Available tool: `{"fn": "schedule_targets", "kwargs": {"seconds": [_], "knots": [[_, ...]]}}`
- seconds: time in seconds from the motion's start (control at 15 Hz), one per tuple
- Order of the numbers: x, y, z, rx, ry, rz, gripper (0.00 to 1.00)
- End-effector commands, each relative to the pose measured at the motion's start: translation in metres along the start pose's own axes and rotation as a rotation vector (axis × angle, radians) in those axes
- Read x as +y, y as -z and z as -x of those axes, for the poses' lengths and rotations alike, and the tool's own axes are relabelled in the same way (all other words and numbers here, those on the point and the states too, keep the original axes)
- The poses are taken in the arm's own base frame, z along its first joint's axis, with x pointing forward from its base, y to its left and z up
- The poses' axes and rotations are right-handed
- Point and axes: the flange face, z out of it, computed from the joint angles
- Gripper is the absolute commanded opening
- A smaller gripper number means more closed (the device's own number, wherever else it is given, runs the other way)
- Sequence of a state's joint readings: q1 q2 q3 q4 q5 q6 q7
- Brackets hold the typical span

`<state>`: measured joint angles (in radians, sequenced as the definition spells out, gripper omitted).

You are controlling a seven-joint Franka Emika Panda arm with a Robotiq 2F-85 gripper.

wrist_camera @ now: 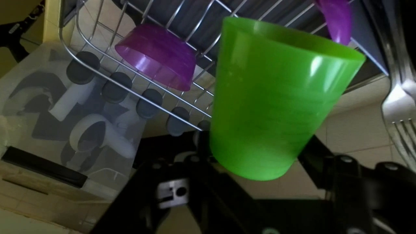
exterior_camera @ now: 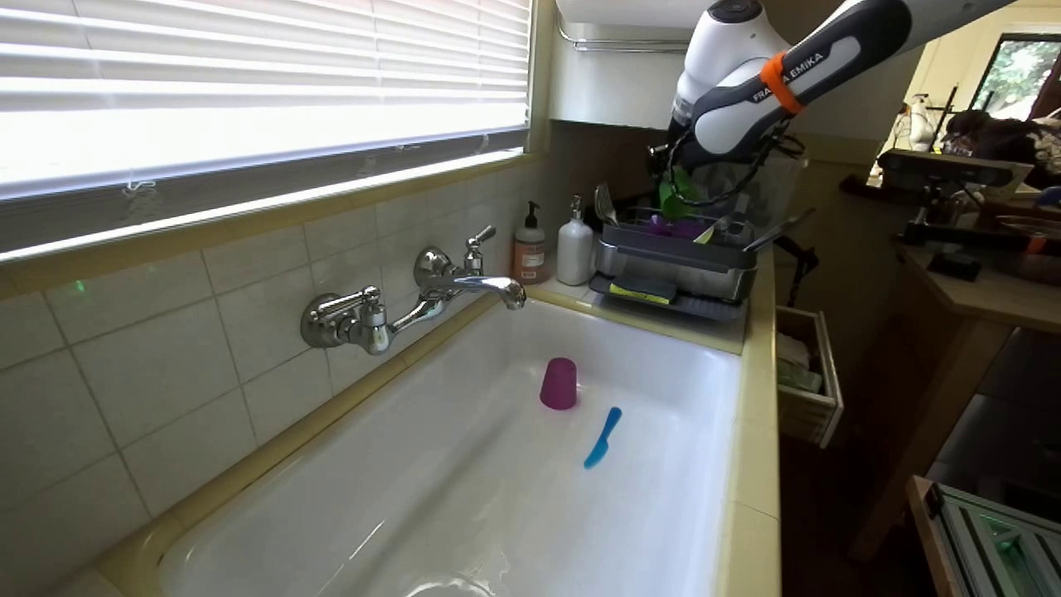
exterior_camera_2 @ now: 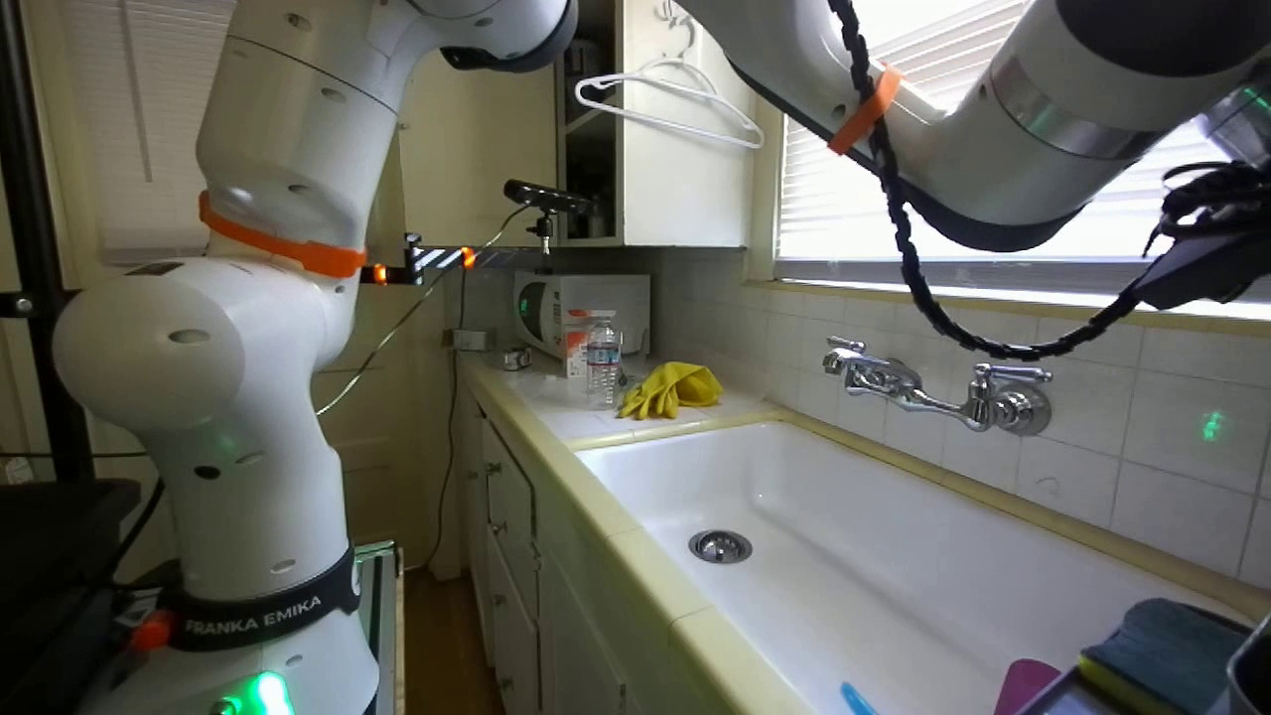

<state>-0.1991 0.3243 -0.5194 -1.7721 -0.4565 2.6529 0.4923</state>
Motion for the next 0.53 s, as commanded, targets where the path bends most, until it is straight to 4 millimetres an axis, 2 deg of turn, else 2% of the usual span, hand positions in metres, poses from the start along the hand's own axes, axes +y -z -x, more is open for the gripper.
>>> {"fn": "schedule_targets", "kwargs": {"seconds": [0.0,0.27,0.47], "knots": [[-0.003,0.023,0.023,0.044,0.049,-0.026,0.44],[-0.012,0.041,0.039,0.091,0.097,-0.048,0.44],[-0.027,0.059,0.052,0.132,0.136,-0.094,0.44]]}}
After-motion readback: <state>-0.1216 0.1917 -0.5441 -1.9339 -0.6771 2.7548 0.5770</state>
